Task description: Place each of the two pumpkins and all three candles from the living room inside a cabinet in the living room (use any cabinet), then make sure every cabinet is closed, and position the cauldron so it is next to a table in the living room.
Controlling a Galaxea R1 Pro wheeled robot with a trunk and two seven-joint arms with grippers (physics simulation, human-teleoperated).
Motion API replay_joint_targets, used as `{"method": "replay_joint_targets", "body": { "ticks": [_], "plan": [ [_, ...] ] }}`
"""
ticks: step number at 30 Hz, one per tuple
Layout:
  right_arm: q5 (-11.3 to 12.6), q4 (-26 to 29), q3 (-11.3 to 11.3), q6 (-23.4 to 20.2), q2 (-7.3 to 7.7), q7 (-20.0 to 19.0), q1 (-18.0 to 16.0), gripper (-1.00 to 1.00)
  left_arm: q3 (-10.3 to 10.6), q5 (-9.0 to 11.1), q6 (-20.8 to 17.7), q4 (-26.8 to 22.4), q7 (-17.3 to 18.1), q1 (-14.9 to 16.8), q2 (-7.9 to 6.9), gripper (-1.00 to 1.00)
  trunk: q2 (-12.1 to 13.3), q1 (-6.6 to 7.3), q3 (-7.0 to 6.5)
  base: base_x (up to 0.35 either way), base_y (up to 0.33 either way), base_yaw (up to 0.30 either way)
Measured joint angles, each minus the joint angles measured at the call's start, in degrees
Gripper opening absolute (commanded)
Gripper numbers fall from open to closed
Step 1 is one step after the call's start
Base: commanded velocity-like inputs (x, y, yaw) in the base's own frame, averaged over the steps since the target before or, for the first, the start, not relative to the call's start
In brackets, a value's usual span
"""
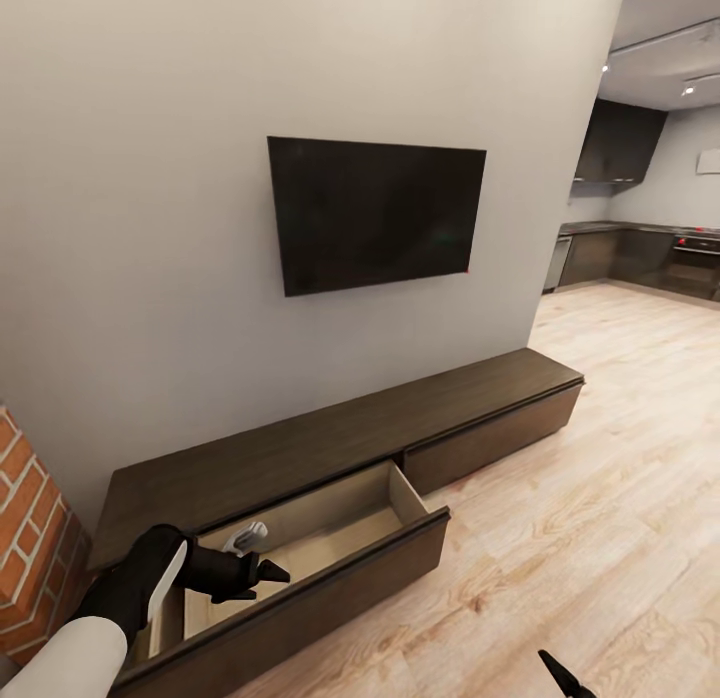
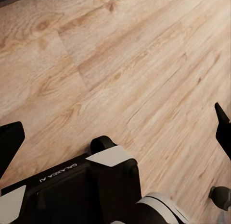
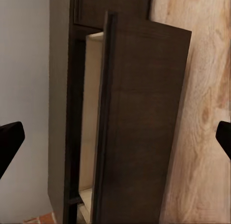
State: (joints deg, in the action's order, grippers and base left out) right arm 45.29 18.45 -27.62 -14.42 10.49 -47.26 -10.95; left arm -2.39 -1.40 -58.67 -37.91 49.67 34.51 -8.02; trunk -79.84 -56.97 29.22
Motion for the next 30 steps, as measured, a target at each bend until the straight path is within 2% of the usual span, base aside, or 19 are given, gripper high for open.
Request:
{"method": "replay_joint_targets", "body": {
  "ticks": [4,9,16,25,30],
  "plan": [
    [-0.5,-0.1,-0.6,0.4,-0.20,-0.2,0.0,1.00,0.0,0.0,0.0,0.0,0.0,0.0,0.00,1.00,1.6,0.88,-0.72,0.000,0.000,0.000],
    [-0.6,-0.3,-0.6,5.3,-0.28,-0.1,0.0,1.00,0.0,0.0,0.0,0.0,0.0,0.0,0.00,1.00,3.6,1.98,-1.62,0.000,0.000,0.000],
    [-0.6,-0.3,-0.6,6.1,-0.47,0.1,0.0,1.00,0.0,0.0,0.0,0.0,0.0,0.0,-0.02,1.00,6.4,3.52,-2.87,0.000,0.000,0.000],
    [-0.6,-0.4,-2.2,5.7,-0.02,0.3,0.0,1.00,-0.3,0.0,0.0,0.0,0.1,0.0,-0.09,1.00,6.4,3.52,-2.60,0.000,0.001,0.000],
    [-0.5,-0.4,-2.6,5.9,-0.35,0.2,0.0,1.00,-0.4,0.0,0.0,0.0,0.1,0.0,-0.08,1.00,6.4,3.52,-2.50,0.000,0.084,-0.001]
  ]
}}
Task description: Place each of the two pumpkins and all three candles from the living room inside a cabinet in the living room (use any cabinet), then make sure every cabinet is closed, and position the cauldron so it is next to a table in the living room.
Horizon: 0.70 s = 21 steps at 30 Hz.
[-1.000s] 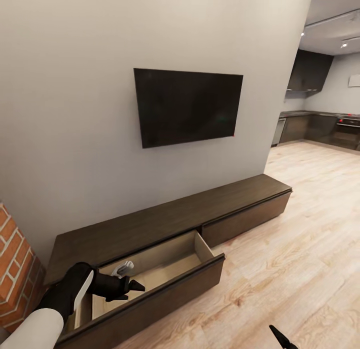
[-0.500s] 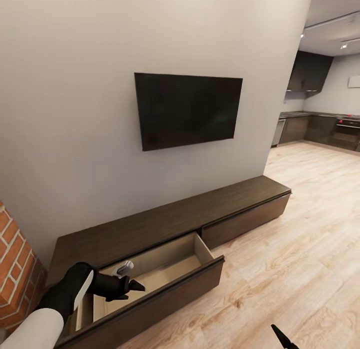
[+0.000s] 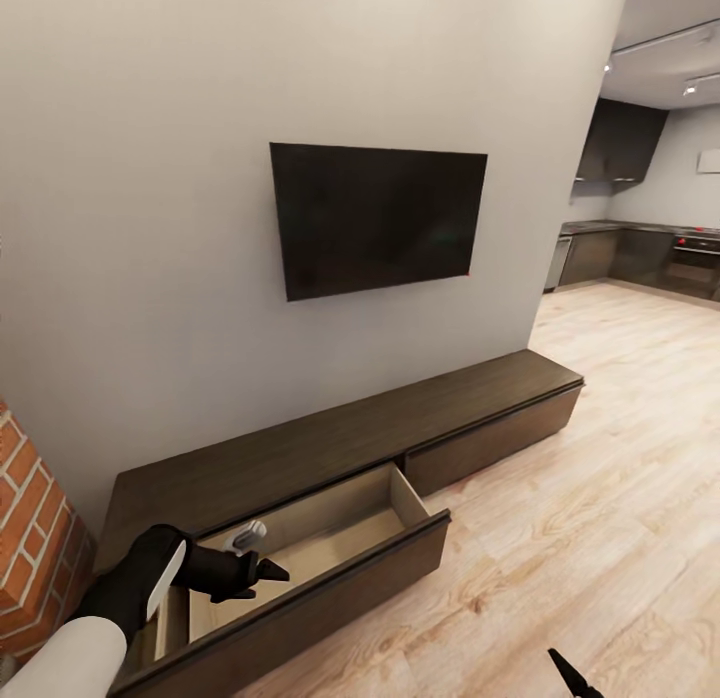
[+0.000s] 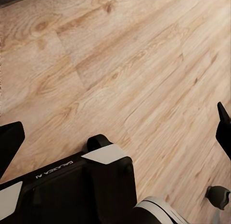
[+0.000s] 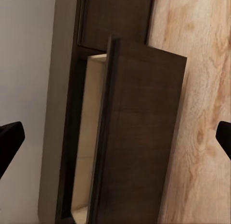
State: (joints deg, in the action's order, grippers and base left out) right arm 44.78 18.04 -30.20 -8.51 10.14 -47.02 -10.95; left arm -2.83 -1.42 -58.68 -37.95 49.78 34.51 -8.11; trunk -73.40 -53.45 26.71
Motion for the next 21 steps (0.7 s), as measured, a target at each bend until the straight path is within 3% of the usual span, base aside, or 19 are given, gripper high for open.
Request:
{"method": "replay_joint_targets", "body": {
  "ticks": [10,21],
  "plan": [
    [0.0,0.1,0.0,-0.3,0.18,0.2,0.0,1.00,0.0,0.0,0.0,0.0,0.1,0.0,0.01,1.00,0.0,0.01,0.01,0.053,0.154,-0.215],
    [0.0,0.1,-0.1,-0.4,0.20,0.2,0.0,1.00,0.1,0.0,0.0,0.0,0.2,0.0,0.01,1.00,0.0,0.00,0.01,0.013,0.017,-0.288]
  ]
}}
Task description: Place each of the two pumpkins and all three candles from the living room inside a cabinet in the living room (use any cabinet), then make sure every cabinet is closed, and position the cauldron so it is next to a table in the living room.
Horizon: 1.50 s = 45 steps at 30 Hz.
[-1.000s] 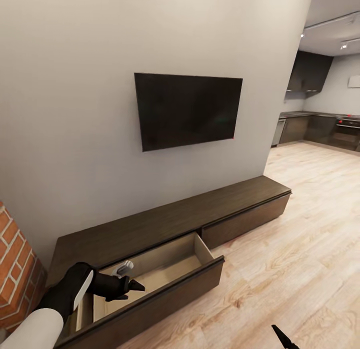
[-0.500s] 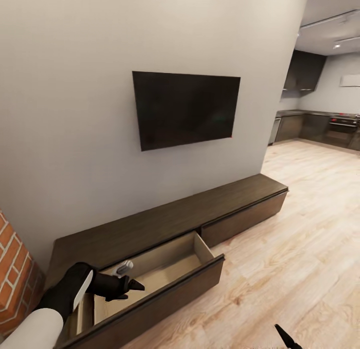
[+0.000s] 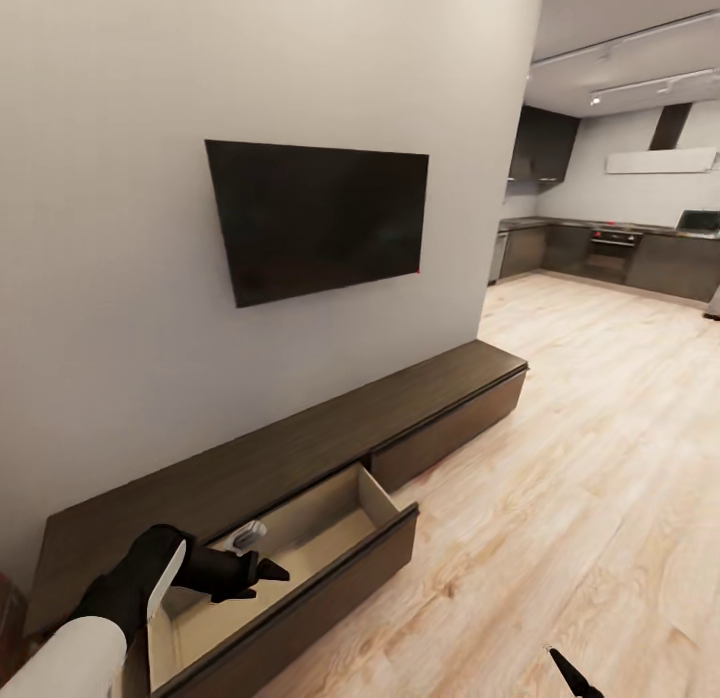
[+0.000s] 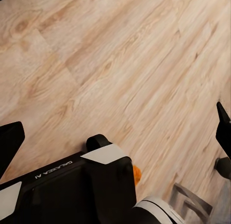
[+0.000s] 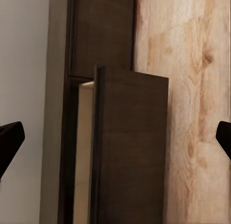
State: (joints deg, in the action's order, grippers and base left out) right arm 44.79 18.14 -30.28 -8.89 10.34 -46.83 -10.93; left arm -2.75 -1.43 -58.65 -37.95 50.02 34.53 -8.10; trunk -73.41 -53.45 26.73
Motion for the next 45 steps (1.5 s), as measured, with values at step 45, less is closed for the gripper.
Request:
{"method": "replay_joint_targets", "body": {
  "ticks": [45],
  "plan": [
    [0.0,0.0,0.0,0.0,0.03,0.0,0.0,1.00,0.0,0.0,0.0,-0.3,0.2,0.0,-0.07,1.00,0.0,0.00,0.00,0.000,0.070,-0.289]
  ]
}}
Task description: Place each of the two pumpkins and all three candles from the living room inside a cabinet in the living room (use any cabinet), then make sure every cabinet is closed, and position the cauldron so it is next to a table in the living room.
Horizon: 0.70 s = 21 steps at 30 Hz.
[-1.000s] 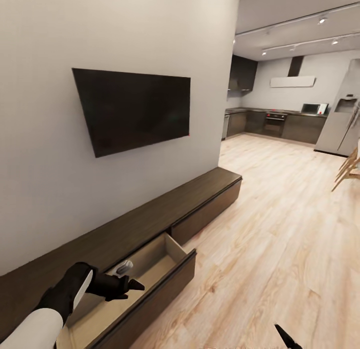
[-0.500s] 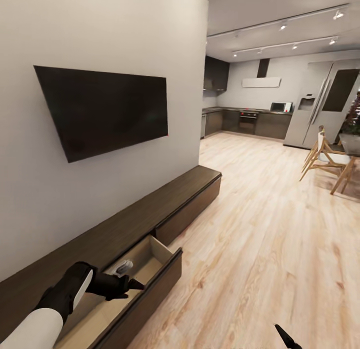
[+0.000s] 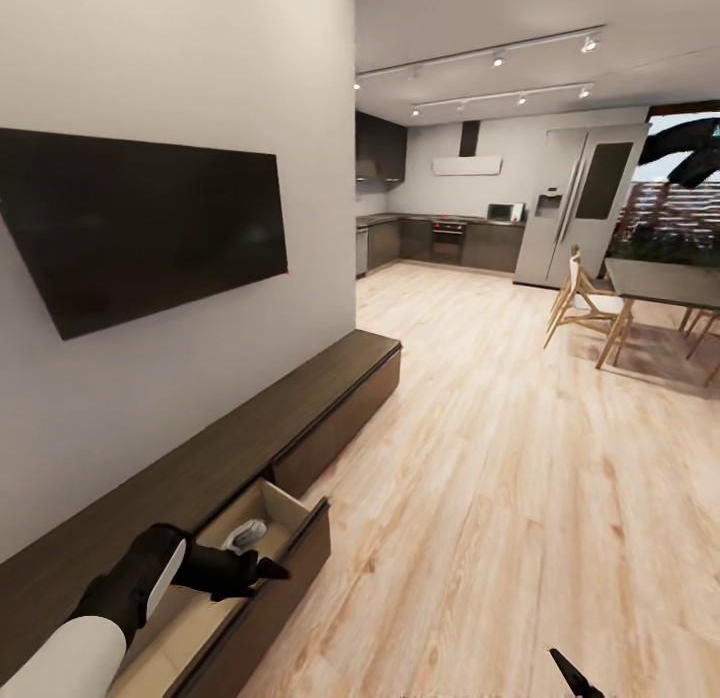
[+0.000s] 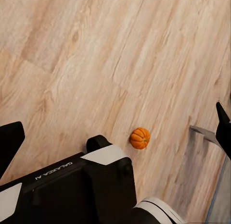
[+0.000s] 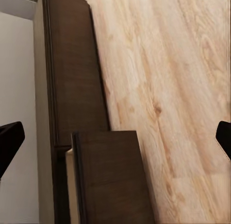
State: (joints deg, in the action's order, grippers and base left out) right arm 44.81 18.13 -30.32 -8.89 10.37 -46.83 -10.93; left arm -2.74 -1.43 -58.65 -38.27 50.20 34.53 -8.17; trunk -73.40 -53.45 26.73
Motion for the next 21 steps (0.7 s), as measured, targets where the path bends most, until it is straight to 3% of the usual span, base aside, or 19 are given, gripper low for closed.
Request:
{"method": "replay_joint_targets", "body": {
  "ticks": [21],
  "plan": [
    [0.0,0.0,0.0,-0.1,0.00,0.1,0.0,1.00,-0.1,0.0,0.0,0.0,0.1,0.0,-0.01,1.00,0.0,0.00,0.00,0.000,0.000,-0.289]
  ]
}}
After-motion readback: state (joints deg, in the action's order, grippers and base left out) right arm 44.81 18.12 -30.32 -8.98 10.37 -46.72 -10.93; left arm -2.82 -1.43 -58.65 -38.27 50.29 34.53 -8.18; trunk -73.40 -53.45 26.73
